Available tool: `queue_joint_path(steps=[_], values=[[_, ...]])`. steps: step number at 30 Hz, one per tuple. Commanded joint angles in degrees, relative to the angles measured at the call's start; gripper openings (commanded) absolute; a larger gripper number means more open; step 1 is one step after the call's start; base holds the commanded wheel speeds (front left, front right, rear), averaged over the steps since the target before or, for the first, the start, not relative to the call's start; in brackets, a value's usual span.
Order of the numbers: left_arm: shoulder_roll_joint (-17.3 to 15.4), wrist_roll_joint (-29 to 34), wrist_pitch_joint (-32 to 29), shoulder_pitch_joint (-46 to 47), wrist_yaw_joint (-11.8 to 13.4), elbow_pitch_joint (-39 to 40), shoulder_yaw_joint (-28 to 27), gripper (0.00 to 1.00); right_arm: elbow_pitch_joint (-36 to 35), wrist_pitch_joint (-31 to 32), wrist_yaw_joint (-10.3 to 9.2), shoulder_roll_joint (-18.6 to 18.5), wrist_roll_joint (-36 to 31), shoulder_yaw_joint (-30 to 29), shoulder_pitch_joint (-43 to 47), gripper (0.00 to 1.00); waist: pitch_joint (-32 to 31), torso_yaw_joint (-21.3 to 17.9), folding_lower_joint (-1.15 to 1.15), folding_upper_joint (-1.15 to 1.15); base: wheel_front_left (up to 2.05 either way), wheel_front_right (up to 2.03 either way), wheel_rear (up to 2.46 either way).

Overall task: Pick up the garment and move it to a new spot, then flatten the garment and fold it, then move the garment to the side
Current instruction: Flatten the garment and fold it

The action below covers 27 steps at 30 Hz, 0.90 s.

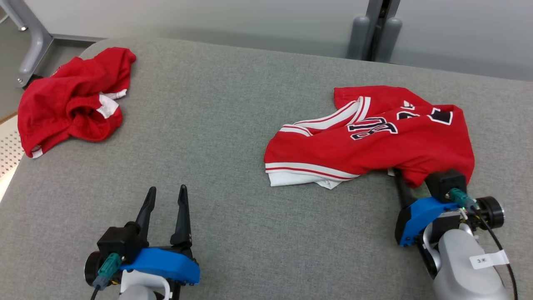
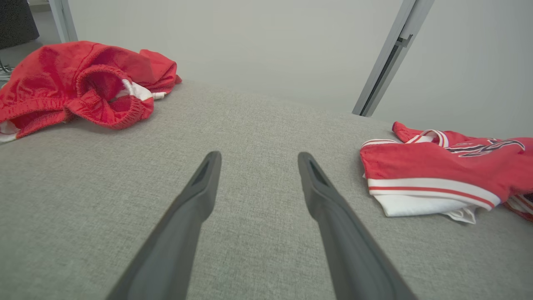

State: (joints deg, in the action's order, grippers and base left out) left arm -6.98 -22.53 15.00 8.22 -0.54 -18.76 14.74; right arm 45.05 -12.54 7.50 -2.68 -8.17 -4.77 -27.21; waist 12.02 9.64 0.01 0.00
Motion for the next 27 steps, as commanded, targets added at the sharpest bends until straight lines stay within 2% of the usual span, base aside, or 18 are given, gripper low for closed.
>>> queue_joint_path(steps=[1, 5, 9, 12, 13, 14, 16, 21, 24, 27], values=[[0.21, 0.31, 0.27, -0.7, -0.24, 0.09, -0.74, 1.0, -0.47, -1.14, -0.01, -0.35, -0.81, -1.31, -1.05, 0.0, 0.38, 0.45, -0.01, 0.0, 0.0, 0.0, 0.0], [0.41, 0.52, 0.27, -1.92, -0.44, -0.47, -1.76, 1.0, -4.37, -2.13, -0.01, -0.33, -2.23, -1.43, 0.21, 0.0, -1.19, -1.71, -0.01, 0.0, 0.0, 0.0, 0.0], [0.66, 1.1, 0.27, -3.08, -0.86, -0.49, -2.15, 1.0, -11.79, -0.78, -0.01, -0.29, -3.47, 0.83, 2.91, 0.0, -2.98, -5.07, -0.01, 0.0, 0.0, 0.0, 0.0], [0.94, 1.45, 0.27, -3.22, -1.3, -0.59, -2.11, 1.0, -19.35, 3.61, -0.01, -0.31, -4.63, 2.98, 5.88, 0.0, -4.0, -7.5, -0.01, 0.0, 0.0, 0.0, 0.0], [0.94, 1.45, 0.27, -3.22, -1.3, -0.59, -2.11, 1.0, -19.35, 3.61, -0.01, -0.31, -4.63, 2.98, 5.88, 0.0, -4.0, -7.5, -0.01, 0.0, 0.0, 0.0, 0.0], [1.15, 1.6, 0.27, -3.47, -1.48, -0.58, -1.96, 1.0, -24.83, 7.38, -0.01, -0.34, -4.54, 4.34, 8.54, 0.0, -4.45, -8.87, -0.01, 0.0, 0.0, 0.0, 0.0], [1.27, 1.78, 0.27, -3.67, -1.65, -0.65, -1.87, 1.0, -30.46, 11.19, -0.01, -1.14, -4.32, 5.43, 11.67, 0.0, -4.75, -9.88, -0.01, 0.0, 0.0, 0.0, 0.0], [1.69, 2.01, 0.27, -3.85, -1.81, -0.74, -2.04, 1.0, -42.12, 19.59, -0.01, -3.89, -0.33, 6.45, 21.43, 0.0, -4.95, -11.23, -0.01, 0.0, 0.0, 0.0, 0.0], [1.73, 2.3, 0.27, -3.66, -1.94, -0.81, -2.21, 1.0, -44.82, 22.32, -0.01, -5.33, 1.16, 5.22, 26.58, 0.0, -4.65, -11.44, -0.01, 0.0, 0.0, 0.0, 0.0], [1.77, 2.45, 0.27, -3.34, -2.22, -1.01, -2.23, 1.0, -43.02, 23.16, -0.02, -5.43, 2.2, 3.8, 30.28, 0.0, -4.38, -11.4, -0.01, 0.0, 0.0, 0.0, 0.0]])
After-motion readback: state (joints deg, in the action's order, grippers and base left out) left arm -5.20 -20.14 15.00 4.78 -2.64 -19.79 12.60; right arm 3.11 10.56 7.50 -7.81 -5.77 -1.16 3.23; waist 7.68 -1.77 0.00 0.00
